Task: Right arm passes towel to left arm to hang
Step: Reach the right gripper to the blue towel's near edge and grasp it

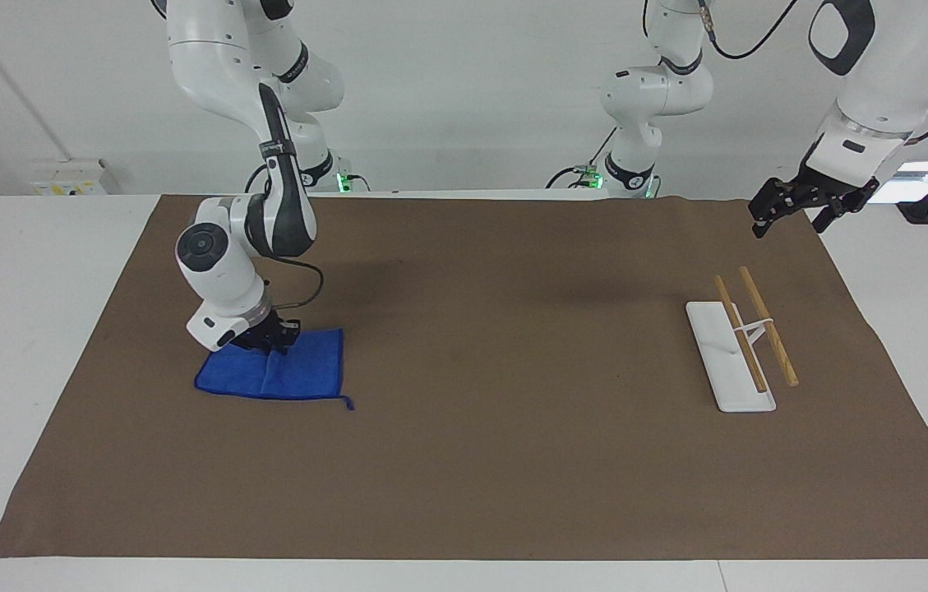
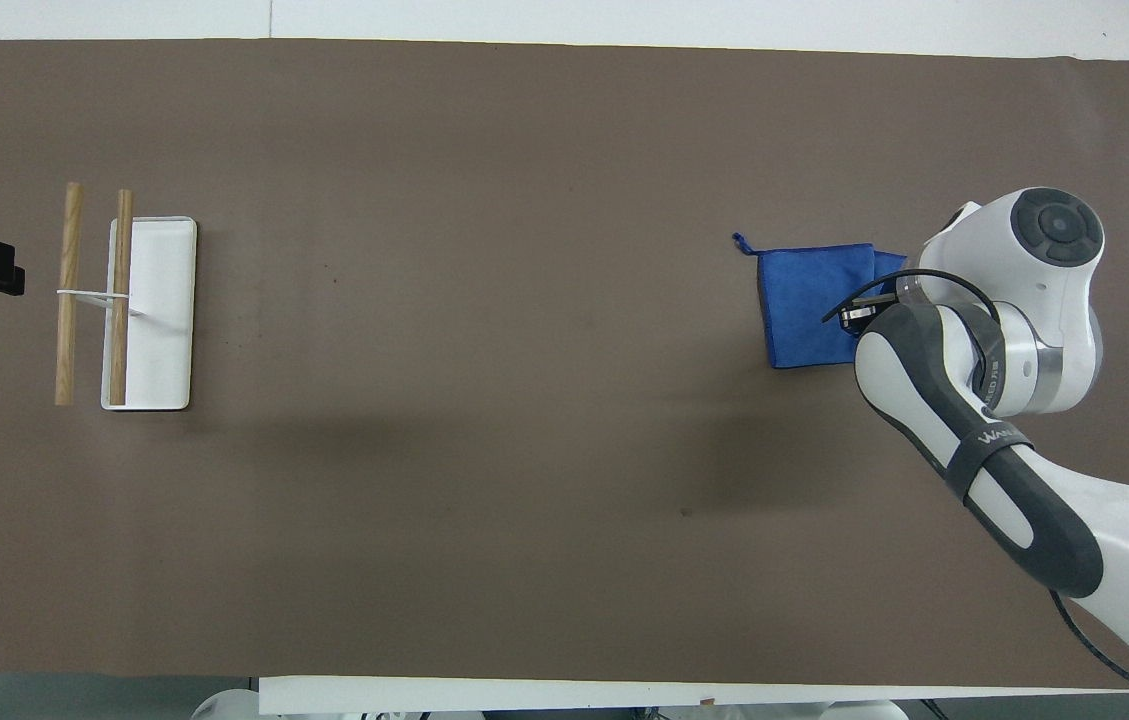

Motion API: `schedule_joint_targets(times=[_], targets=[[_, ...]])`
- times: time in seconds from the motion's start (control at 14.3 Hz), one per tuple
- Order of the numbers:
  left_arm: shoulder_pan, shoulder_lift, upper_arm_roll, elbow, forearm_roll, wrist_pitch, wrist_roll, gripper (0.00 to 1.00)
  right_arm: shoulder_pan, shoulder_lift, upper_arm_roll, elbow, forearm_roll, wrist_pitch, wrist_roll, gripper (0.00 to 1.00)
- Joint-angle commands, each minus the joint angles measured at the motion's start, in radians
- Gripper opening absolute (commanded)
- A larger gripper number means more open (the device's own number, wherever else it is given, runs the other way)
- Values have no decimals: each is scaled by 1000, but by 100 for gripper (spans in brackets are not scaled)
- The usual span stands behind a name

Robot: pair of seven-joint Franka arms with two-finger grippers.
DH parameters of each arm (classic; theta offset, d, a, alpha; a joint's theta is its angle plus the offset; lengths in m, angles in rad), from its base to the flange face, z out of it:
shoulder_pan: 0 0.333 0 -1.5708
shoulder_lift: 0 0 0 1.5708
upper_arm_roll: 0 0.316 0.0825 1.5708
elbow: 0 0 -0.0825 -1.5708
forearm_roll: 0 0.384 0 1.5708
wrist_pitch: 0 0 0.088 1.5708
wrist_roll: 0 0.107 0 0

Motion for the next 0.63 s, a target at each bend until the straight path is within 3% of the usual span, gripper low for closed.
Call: schedule_joint_targets(times=[0.0, 0.28, 0.56], targets=[[0, 1, 0, 0, -7, 1, -10, 100, -2, 2, 6, 5, 5, -15, -24, 4], [0, 1, 0, 0, -7, 0, -10, 100, 1, 4, 37, 164, 25, -221, -16, 2], [0, 1, 0, 0, -7, 0, -10, 100, 3, 2, 83, 325, 296, -401, 58, 0]])
